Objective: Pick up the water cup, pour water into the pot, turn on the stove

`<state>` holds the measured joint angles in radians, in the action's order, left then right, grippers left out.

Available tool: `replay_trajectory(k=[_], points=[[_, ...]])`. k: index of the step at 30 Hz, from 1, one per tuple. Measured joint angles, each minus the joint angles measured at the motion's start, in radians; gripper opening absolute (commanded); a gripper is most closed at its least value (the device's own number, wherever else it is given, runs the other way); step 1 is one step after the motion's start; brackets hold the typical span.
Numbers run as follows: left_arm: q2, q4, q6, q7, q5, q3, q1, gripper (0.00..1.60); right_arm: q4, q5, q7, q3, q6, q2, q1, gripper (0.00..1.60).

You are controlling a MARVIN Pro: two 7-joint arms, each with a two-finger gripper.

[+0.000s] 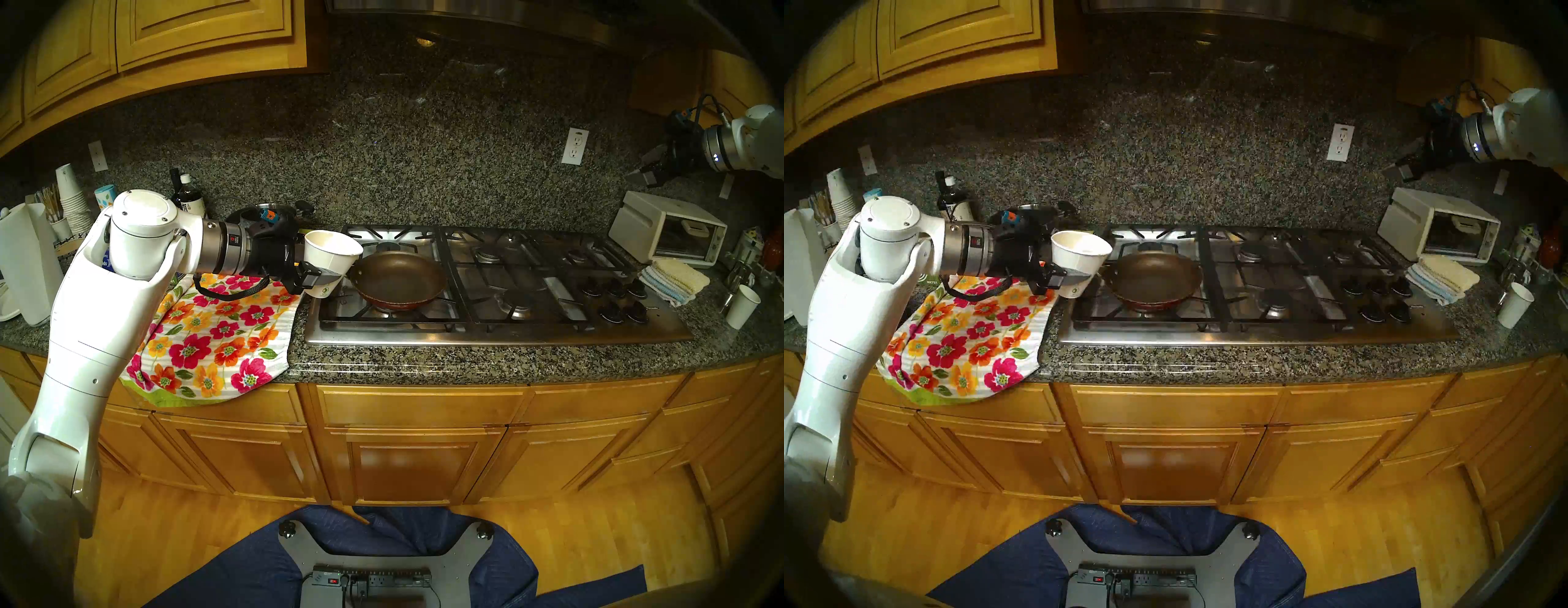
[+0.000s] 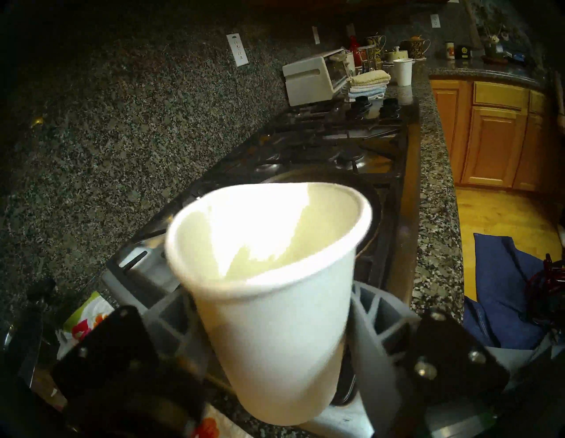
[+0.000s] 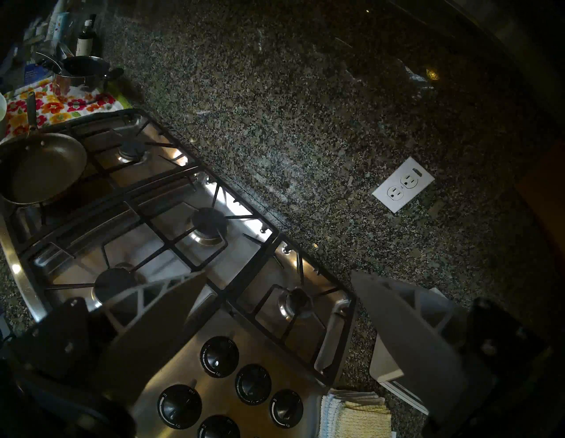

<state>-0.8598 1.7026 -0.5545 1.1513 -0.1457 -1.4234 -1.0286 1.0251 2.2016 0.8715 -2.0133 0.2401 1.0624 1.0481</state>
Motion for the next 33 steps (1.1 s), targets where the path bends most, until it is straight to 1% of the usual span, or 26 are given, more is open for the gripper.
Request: replay_trajectory(k=[8, 24, 33], points=[[-0.011, -0.023, -0.032, 0.024, 0.049, 0.034, 0.051, 0.75, 0.000, 0.000, 0.000, 0.000, 0.000, 0.000, 0.000, 1.60], [-0.084, -0.086, -0.068, 0.056, 0.166, 0.096, 0.146, 0.74, 0.000, 0.000, 0.000, 0.000, 0.000, 0.000, 0.000, 1.60], [-0.115, -0.111, -0.081, 0.051, 0.223, 0.136, 0.197, 0.73, 0.000, 0.000, 0.000, 0.000, 0.000, 0.000, 0.000, 1.60]])
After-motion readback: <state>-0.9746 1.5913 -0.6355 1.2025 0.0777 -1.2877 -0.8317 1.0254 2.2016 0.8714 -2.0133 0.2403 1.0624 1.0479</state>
